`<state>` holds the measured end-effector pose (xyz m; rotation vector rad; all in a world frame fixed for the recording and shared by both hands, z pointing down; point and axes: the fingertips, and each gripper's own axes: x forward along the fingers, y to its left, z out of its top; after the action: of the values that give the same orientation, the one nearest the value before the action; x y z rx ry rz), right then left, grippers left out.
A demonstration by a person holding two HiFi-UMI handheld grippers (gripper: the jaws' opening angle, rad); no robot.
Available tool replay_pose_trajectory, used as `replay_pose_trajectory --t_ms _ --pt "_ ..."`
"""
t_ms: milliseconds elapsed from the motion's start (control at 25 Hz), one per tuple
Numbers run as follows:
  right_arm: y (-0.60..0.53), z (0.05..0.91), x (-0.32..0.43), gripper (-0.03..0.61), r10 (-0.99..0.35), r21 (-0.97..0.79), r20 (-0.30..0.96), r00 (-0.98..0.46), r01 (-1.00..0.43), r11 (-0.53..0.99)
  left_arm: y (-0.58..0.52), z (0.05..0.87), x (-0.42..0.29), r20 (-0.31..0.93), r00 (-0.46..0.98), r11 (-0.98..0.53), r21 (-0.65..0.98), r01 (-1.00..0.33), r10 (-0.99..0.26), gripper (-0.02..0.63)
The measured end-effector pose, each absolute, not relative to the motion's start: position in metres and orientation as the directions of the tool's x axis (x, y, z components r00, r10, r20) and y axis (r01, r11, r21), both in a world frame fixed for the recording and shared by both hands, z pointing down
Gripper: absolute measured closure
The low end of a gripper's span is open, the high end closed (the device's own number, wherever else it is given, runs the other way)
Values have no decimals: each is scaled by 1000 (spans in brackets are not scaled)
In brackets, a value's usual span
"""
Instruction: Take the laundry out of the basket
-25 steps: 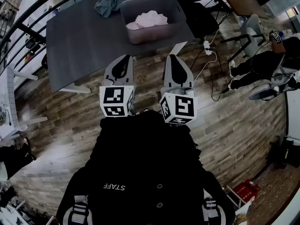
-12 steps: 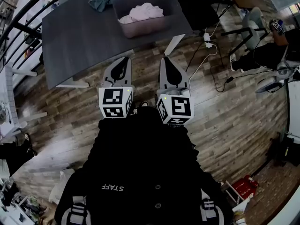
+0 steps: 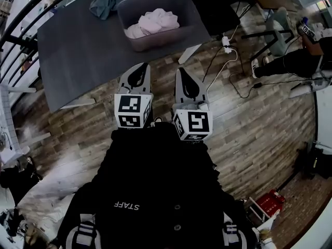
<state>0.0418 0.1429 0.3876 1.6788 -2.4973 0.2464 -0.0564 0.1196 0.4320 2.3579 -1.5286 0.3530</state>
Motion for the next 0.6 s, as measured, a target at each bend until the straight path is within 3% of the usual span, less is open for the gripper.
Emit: replay_pose_trajectory --t_ms 600 --pt "-51 396 4 563 -901 -38 275 -334 -941 337 -63 435 -102 376 439 -396 189 -899 -816 607"
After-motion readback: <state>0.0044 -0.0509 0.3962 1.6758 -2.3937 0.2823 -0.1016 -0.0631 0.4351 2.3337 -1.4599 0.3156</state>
